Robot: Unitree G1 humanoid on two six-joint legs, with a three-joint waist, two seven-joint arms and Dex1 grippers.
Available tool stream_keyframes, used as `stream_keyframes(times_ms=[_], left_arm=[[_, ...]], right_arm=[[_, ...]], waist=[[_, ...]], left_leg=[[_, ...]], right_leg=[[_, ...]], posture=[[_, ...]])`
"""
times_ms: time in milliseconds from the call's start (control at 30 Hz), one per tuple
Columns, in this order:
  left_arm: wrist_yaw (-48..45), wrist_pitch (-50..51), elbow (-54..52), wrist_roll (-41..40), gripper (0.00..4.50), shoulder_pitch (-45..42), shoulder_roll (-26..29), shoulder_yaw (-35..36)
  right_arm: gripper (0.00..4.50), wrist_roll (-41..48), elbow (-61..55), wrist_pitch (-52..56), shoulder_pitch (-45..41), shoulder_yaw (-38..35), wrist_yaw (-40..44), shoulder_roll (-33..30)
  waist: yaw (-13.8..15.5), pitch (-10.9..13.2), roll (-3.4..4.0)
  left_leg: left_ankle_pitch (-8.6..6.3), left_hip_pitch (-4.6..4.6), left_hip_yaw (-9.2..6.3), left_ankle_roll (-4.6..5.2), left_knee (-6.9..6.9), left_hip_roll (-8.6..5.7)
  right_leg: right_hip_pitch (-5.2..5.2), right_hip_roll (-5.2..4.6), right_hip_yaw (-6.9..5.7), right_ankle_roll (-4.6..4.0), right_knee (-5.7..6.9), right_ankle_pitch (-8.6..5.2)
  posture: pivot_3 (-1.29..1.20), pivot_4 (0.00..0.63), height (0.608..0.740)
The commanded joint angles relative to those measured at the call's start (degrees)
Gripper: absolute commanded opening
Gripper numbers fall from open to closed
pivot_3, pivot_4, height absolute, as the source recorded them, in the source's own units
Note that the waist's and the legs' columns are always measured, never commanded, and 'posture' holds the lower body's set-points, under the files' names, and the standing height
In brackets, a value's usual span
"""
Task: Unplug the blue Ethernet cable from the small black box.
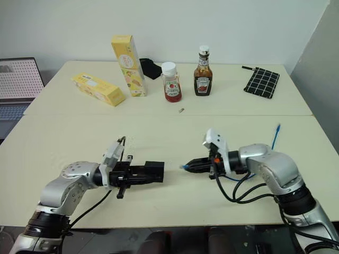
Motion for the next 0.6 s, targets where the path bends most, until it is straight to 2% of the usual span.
stream_keyframes(times_ms=[33, 267, 333, 400, 600], left_arm=[[2.1, -0.6, -0.9, -0.2, 0.78, 2.2, 0.5, 2.9], [10.9, 2.6, -5.3, -1.3, 0.78, 4.8, -1.3, 5.3], [13.0, 3.3, -6.8, -1.5, 0.78, 5.3, -1.8, 5.6], [14.8, 3.2, -7.9, -0.9, 0.78, 5.6, -2.1, 5.8], [21.5, 0.0, -8.0, 2.7, 0.78, 5.3, -3.5, 6.1]], right_arm=[[0.06, -1.7, 2.0, -3.2, 0.0, -2.8, -1.4, 0.7], [0.06, -20.3, 26.7, -21.6, -6.3, -4.4, -26.6, 14.1], [0.06, -24.7, 33.1, -25.7, -7.6, -3.6, -30.7, 16.0], [0.76, -26.2, 35.5, -27.2, -8.0, -3.5, -30.7, 16.8], [2.23, -25.4, 30.4, -26.4, -6.9, -4.8, -24.7, 14.8]], waist=[[0.0, 0.0, 0.0], [-0.1, 0.0, 0.0], [-0.1, 0.0, 0.0], [0.1, 0.0, 0.0], [0.0, 0.0, 0.01]], left_leg=[[0.0, 0.0, 0.0, 0.0, 0.0, 0.0], [0.01, 0.02, 0.03, -0.01, 0.0, 0.03], [0.01, 0.01, 0.05, -0.02, -0.01, 0.04], [0.01, -0.07, 0.07, -0.02, 0.0, 0.0], [0.01, -0.05, 0.09, -0.01, -0.01, 0.01]], right_leg=[[0.0, 0.01, 0.01, 0.0, 0.0, 0.0], [-0.03, 0.0, 0.05, 0.0, 0.06, 0.01], [-0.06, -0.01, 0.07, 0.0, 0.06, 0.01], [-0.06, -0.08, 0.06, 0.0, 0.01, 0.01], [-0.08, -0.1, 0.09, 0.01, 0.01, 0.01]], posture=[[0.0, 0.15, 0.74], [0.0, 0.15, 0.74], [0.0, 0.15, 0.74], [0.0, 0.15, 0.74], [0.0, 0.15, 0.74]])
